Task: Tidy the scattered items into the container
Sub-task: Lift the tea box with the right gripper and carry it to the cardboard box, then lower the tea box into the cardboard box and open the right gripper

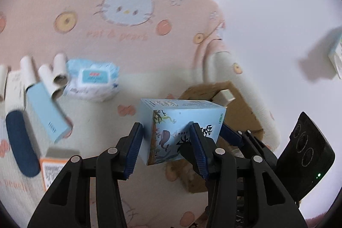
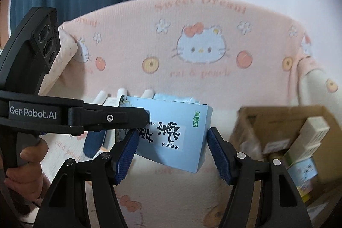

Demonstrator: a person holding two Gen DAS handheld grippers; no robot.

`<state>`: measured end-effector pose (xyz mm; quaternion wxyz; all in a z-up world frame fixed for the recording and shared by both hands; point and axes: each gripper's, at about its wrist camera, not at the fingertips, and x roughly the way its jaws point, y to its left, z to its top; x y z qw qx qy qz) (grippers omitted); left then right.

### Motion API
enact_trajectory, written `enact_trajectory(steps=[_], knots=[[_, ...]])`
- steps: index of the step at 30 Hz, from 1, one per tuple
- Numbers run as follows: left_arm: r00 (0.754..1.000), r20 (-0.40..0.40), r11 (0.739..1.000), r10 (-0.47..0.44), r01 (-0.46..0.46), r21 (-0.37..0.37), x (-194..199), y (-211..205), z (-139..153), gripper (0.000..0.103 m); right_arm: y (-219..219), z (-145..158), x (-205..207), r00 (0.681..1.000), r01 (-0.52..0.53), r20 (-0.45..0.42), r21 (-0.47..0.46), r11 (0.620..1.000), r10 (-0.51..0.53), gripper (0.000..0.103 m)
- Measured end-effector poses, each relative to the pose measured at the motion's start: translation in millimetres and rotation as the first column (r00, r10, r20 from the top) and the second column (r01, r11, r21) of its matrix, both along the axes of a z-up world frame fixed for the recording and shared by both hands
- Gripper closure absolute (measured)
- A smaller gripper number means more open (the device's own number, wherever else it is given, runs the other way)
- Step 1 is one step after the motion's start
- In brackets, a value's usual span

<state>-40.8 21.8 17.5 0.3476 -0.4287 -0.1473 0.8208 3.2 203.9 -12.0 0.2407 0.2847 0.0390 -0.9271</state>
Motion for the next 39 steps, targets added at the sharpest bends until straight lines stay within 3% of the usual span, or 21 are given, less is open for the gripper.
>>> enact_trajectory(steps=[5,11,15,23,32,39], knots=[[0.998,0.022,0.998,-0.055,0.055,0.008,-6.8,38.6,13.6,0.053,35.6,17.4,-6.3,0.999,0.032,0.0,0.008,0.999,-0.032,0.038],[0.985,0.007,0.985,-0.172,0.172,-0.021,7.1,123.3,25.3,0.053,102.7,25.1,-24.5,0.997,0.069,0.041,0.005,0.998,-0.069,0.038],[0.967,0.055,0.968,-0.247,0.249,-0.036,13.2,187.4,20.3,0.053,147.9,24.5,-35.5,0.991,0.106,0.076,0.041,0.994,-0.109,0.039],[0.948,0.165,0.957,-0.272,0.284,-0.051,5.3,266.7,-8.8,0.053,219.9,6.0,-66.2,0.97,0.134,0.191,0.11,0.985,-0.153,0.04],[0.919,0.297,0.956,-0.26,0.287,-0.053,-13.0,308.4,-48.9,0.053,244.5,-20.3,-103.9,0.935,0.043,0.332,0.233,0.972,-0.121,0.04],[0.894,0.331,0.929,-0.301,0.353,-0.109,-15.6,338.1,-69.9,0.053,248.2,-40.6,-121.7,0.901,-0.045,0.414,0.387,0.921,-0.13,0.043]])
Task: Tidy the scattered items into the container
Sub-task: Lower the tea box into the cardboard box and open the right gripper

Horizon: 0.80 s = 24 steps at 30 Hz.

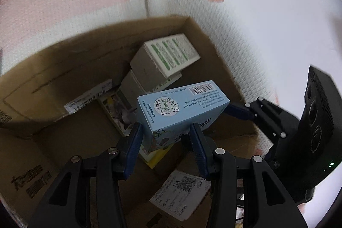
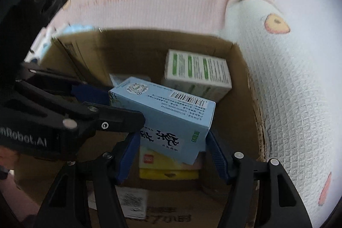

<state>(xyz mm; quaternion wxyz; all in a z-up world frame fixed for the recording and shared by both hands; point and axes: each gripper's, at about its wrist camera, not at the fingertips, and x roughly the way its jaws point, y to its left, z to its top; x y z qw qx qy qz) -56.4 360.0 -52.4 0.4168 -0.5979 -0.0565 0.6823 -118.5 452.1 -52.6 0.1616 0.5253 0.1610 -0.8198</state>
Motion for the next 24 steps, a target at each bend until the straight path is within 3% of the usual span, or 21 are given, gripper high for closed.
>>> enact_trajectory(steps=[3,5,12,20,23,24], knots=[[1.0,0.007,1.0,-0.01,0.011,-0.028,0.3,8.5,-11.3,0.054,2.5,-11.2,-3.3,0.999,-0.013,0.038,0.045,0.999,0.012,0.045],[1.0,0.023,0.999,-0.01,0.011,-0.049,-0.5,12.7,-19.8,0.055,6.2,-18.2,-6.8,0.998,-0.013,0.063,0.057,0.998,0.01,0.052],[0.99,0.138,0.994,0.016,-0.001,-0.107,-9.1,19.6,-46.9,0.06,14.5,-24.4,-15.0,0.995,0.006,0.101,0.059,0.998,-0.012,0.061],[0.99,0.13,0.992,0.05,-0.035,-0.12,-8.8,17.7,-44.6,0.063,16.6,-27.5,-15.2,0.992,0.048,0.109,0.112,0.992,-0.061,0.064],[0.994,0.08,0.992,0.077,-0.068,-0.108,-5.8,8.6,-33.1,0.063,16.9,-23.5,-12.7,0.994,0.042,0.097,0.115,0.992,-0.053,0.064],[0.994,0.057,0.99,0.094,-0.087,-0.109,-5.0,5.2,-29.6,0.069,16.3,-20.6,-10.3,0.996,0.033,0.077,0.133,0.991,-0.044,0.064]])
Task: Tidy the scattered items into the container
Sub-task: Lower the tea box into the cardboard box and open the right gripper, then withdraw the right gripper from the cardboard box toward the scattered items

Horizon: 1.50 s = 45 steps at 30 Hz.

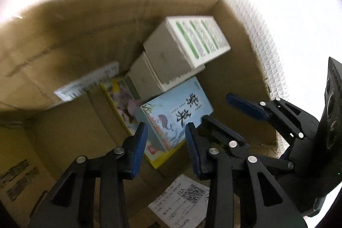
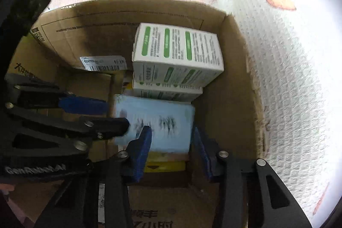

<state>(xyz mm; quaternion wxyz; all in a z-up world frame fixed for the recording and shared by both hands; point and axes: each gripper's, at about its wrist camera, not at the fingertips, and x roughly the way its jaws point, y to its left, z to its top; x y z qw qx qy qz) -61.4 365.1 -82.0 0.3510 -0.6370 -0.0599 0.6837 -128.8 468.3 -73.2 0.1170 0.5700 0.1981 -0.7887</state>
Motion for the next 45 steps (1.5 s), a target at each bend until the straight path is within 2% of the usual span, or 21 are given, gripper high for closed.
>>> enact_trajectory(steps=[2,6,8,9,10,11,14,21,23,26,29,32,35,38,42,44,45], knots=[[0.997,-0.055,0.998,0.052,-0.054,-0.025,0.8,-9.1,7.2,0.086,-0.1,4.7,3.3,1.0,-0.009,-0.017,0.022,1.0,0.01,0.064],[0.998,0.041,0.999,0.045,-0.044,-0.021,-1.2,-13.1,-0.8,0.094,1.8,12.8,8.9,1.0,0.001,0.01,-0.012,1.0,-0.001,0.065],[0.998,0.036,0.997,0.048,-0.045,-0.069,-0.2,-11.8,-5.0,0.096,-0.6,14.0,14.1,1.0,-0.012,0.015,0.007,1.0,0.012,0.088],[0.998,0.023,0.993,0.052,-0.049,-0.109,0.3,-11.3,-7.9,0.097,-2.3,11.9,16.0,0.999,-0.023,0.026,0.024,0.999,0.023,0.089],[0.997,0.018,0.986,0.071,-0.067,-0.154,0.2,-12.6,-11.8,0.097,-2.7,8.9,16.7,0.999,-0.022,0.044,0.035,0.999,0.02,0.09],[0.996,0.029,0.983,0.09,-0.084,-0.16,-0.3,-14.9,-15.2,0.097,-2.4,6.4,16.5,0.998,-0.014,0.058,0.041,0.999,0.011,0.09],[0.992,0.087,0.986,0.093,-0.079,-0.148,-2.0,-16.0,-24.6,0.097,2.4,-1.4,13.9,0.995,0.014,0.1,0.032,0.999,-0.017,0.09],[0.988,0.134,0.992,0.082,-0.067,-0.108,-7.0,-4.0,-28.6,0.097,12.7,-8.3,7.5,0.991,0.037,0.124,0.038,0.999,-0.042,0.09],[0.984,0.149,0.992,0.095,-0.08,-0.1,-9.4,-0.4,-30.4,0.099,6.5,-17.7,-5.5,0.991,0.038,0.127,0.053,0.998,-0.045,0.09],[0.985,0.145,0.989,0.089,-0.07,-0.13,-9.3,3.3,-33.2,0.101,8.4,-22.5,-6.8,0.989,0.048,0.134,0.057,0.997,-0.055,0.09],[0.982,0.168,0.99,0.09,-0.07,-0.123,-9.5,0.1,-34.9,0.101,10.4,-20.0,-6.6,0.99,0.056,0.129,0.048,0.997,-0.062,0.09],[0.978,0.185,0.988,0.097,-0.071,-0.14,-9.9,-4.2,-32.8,0.094,11.1,-13.8,-6.0,0.989,0.076,0.12,0.053,0.996,-0.082,0.09],[0.987,0.137,0.988,0.082,-0.063,-0.14,-4.2,-11.7,-17.9,0.087,10.4,-3.1,0.0,0.986,0.111,0.114,0.066,0.992,-0.118,0.09],[0.992,0.111,0.992,0.058,-0.045,-0.122,2.0,-22.1,1.0,0.062,2.5,12.2,11.1,0.99,0.101,0.086,0.092,0.991,-0.109,0.089],[0.996,0.072,0.995,0.045,-0.038,-0.091,6.0,-38.8,27.5,0.055,-14.2,36.9,25.7,0.994,0.086,0.063,0.09,0.992,-0.092,0.088],[0.998,0.045,0.997,0.037,-0.034,-0.074,-1.4,-60.1,38.0,0.053,-21.3,47.3,30.2,0.995,0.081,0.046,0.089,0.993,-0.085,0.085],[0.999,0.031,0.997,0.035,-0.033,-0.067,4.5,-59.1,42.0,0.053,-19.6,52.5,14.8,0.996,0.082,0.039,0.09,0.993,-0.085,0.083]])
